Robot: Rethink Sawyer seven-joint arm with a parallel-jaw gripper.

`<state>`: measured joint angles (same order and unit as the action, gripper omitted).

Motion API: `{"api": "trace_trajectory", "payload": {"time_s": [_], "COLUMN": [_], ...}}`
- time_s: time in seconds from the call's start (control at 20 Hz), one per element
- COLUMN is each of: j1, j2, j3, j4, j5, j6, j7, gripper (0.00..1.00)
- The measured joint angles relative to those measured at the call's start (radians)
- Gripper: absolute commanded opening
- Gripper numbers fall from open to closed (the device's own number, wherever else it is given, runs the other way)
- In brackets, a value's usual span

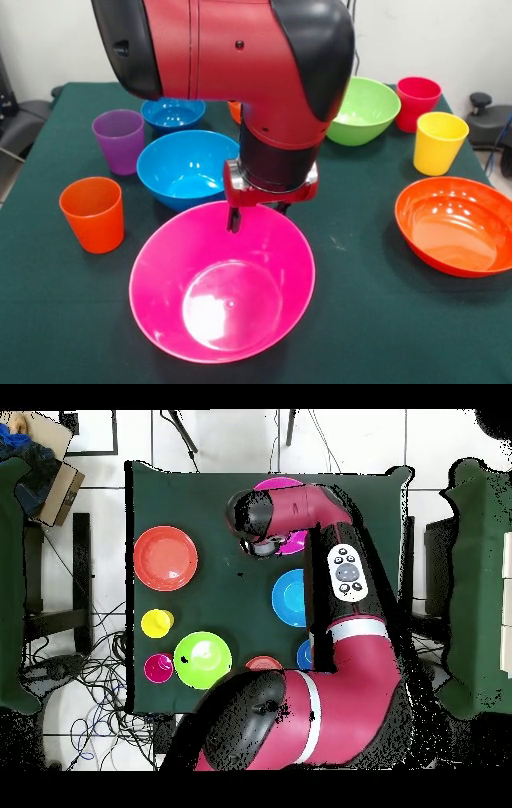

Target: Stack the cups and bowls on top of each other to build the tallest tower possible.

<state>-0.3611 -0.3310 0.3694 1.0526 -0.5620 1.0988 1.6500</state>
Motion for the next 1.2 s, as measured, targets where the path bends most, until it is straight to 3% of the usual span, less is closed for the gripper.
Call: {"api": "trace_trajectory", "payload": {"time_s": [0.4, 1.2], "j1": [-0.002, 0.009], "j2": [-0.027, -0.073], "j3": [-0.017, -0.08], "j4": [0.033, 0.064], "j5": [0.052, 0.074], "j6": [-0.029, -0.063], "j7": [0.0, 0.0], "gripper": [1.0, 1.0]}}
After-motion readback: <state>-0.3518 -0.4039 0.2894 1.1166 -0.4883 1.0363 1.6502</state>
